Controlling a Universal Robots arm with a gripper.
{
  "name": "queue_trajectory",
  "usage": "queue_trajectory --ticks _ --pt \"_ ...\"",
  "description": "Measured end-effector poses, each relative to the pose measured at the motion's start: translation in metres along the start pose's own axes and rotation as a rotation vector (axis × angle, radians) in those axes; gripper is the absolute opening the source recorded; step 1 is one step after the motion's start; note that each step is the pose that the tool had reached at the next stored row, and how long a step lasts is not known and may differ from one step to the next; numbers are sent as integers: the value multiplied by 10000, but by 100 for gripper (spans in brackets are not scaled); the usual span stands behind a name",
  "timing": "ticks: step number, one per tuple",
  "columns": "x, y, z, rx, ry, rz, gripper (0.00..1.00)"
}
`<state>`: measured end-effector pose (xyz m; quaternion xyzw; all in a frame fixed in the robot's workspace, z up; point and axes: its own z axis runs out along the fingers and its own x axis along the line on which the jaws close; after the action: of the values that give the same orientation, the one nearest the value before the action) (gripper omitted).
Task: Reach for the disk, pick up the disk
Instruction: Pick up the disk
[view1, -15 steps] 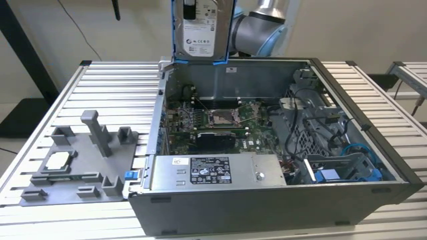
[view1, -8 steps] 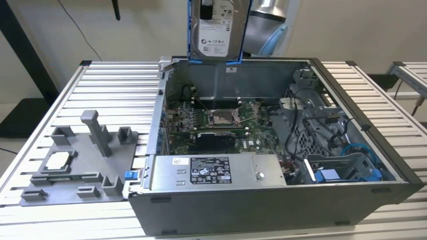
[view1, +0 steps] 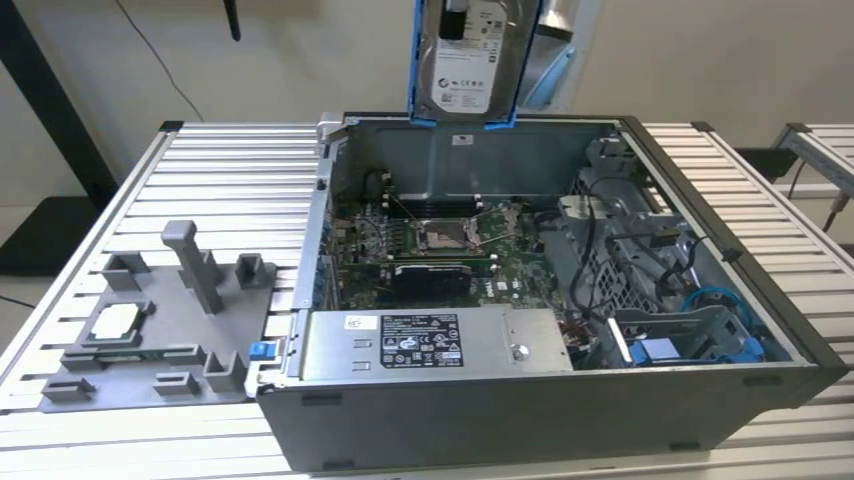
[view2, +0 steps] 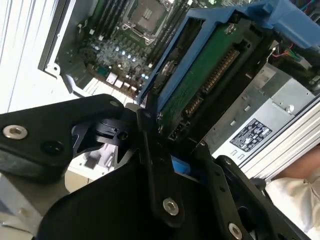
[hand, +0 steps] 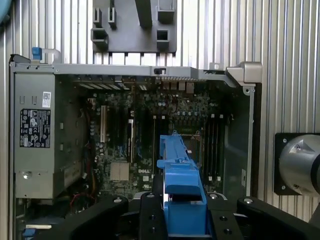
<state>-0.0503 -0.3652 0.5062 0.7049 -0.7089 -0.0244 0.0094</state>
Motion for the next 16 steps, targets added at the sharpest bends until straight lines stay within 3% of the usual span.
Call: queue_trajectory --ticks 16 --pt "-4 -684 -33 -134 1 3 0"
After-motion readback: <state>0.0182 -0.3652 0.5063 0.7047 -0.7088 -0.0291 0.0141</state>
